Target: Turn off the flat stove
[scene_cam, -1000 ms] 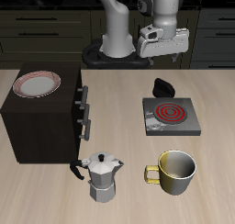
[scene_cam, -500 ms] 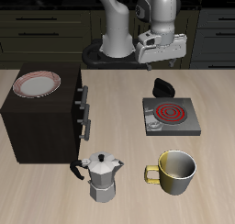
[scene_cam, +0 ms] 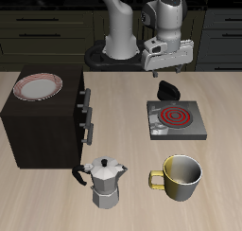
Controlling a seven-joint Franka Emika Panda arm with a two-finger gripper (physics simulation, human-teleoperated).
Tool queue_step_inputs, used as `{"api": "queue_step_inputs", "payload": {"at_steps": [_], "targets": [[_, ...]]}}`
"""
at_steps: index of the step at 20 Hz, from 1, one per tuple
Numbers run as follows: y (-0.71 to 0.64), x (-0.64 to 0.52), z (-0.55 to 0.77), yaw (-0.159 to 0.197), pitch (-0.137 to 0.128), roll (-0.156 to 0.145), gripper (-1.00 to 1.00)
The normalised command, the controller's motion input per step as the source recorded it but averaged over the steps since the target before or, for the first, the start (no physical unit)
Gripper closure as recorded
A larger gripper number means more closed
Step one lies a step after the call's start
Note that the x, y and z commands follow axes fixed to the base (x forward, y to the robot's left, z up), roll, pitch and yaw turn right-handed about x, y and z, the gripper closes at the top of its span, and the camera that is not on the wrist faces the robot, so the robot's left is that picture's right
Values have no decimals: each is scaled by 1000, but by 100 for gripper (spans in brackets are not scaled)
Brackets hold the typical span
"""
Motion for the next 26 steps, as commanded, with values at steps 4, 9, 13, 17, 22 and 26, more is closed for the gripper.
{"api": "queue_step_inputs", "payload": {"at_steps": [4, 9, 13, 17, 22, 26], "targets": [[43, 12, -183, 8, 20, 8, -100], [27, 53, -177, 28, 16, 1, -100], [-2, -18, -176, -2, 46, 0, -100], [42, -44, -198, 41, 40, -2, -100], [-52, 21, -227, 41, 48, -2, -100], [2, 52, -236, 52, 39, -17, -100]]}}
